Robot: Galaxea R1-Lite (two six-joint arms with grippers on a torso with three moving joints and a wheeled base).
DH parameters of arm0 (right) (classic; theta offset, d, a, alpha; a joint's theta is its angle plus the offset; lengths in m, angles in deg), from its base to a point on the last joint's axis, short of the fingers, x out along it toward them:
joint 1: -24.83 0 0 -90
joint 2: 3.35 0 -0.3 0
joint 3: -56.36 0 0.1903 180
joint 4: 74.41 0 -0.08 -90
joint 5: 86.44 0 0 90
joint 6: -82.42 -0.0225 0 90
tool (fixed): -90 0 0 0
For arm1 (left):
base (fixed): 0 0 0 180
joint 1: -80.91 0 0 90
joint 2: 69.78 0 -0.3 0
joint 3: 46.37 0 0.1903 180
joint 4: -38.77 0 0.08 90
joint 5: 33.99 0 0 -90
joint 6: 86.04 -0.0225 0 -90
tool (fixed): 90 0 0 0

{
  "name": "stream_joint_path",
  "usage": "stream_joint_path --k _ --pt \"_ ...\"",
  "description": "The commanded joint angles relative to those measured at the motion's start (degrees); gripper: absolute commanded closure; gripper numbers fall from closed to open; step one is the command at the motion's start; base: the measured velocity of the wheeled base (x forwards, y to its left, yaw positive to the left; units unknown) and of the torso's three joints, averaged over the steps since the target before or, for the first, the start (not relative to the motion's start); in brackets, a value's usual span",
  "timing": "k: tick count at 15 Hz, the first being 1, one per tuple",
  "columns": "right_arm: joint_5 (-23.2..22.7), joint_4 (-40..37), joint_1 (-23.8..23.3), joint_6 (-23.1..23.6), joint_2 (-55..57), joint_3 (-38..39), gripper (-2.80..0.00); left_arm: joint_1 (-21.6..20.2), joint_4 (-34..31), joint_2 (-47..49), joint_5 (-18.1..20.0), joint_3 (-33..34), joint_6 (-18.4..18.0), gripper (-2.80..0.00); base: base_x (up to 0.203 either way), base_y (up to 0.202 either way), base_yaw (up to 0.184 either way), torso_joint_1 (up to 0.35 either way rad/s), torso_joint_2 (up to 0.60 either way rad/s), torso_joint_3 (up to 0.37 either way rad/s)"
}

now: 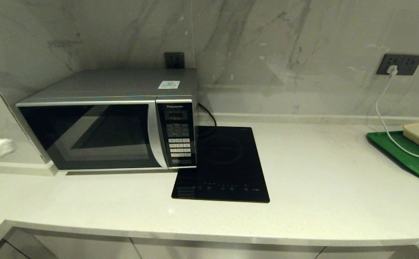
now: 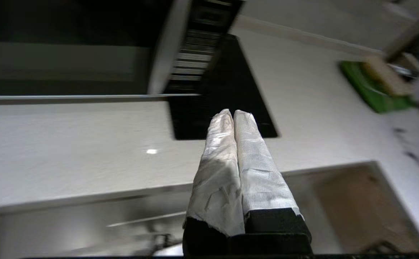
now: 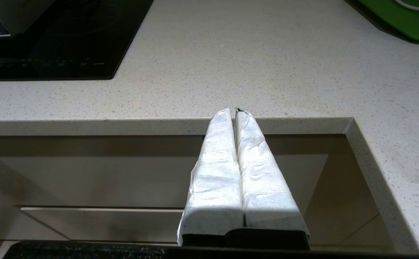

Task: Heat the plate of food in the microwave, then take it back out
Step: Open the microwave oven

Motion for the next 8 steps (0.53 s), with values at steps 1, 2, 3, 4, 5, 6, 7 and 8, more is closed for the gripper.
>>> stream_joint_path --k 1,2,3,4,5,6,7,8 --pt "0.02 -0.06 0.01 -0.02 0.02 0.01 0.0 -5.41 6.75 18.87 22.69 -2.2 2.14 0.0 0.0 0.0 0.0 0.0 0.0 0.0" --pt "0.02 -0.06 0.01 -0.02 0.02 0.01 0.0 -8.27 10.6 24.49 30.85 -2.65 2.78 0.0 0.0 0.0 0.0 0.0 0.0 0.0" --pt "0.02 -0.06 0.01 -0.02 0.02 0.01 0.0 -10.54 13.89 29.2 37.16 -2.9 3.12 0.0 0.0 0.0 0.0 0.0 0.0 0.0" --pt "0.02 -0.06 -0.06 -0.02 0.02 0.01 0.0 -12.25 17.12 33.35 42.4 -2.93 3.2 0.0 0.0 0.0 0.0 0.0 0.0 0.0" --pt "0.02 -0.06 0.01 -0.02 0.02 0.01 0.0 -13.44 20.5 36.58 46.44 -2.53 2.5 -2.8 0.0 0.0 0.0 0.0 0.0 0.0" --pt "0.02 -0.06 0.01 -0.02 0.02 0.01 0.0 -14.14 23.25 38.67 50.16 -1.77 0.77 -2.8 0.0 0.0 0.0 0.0 0.0 0.0" --pt "0.02 -0.06 0.01 -0.02 0.02 0.01 0.0 -14.47 24.65 40.46 53.93 -0.92 -1.7 -2.8 0.0 0.0 0.0 0.0 0.0 0.0" --pt "0.02 -0.06 0.01 -0.02 0.02 0.01 0.0 -14.57 25.48 42.52 55.95 -0.19 -5.19 -2.8 0.0 0.0 0.0 0.0 0.0 0.0"
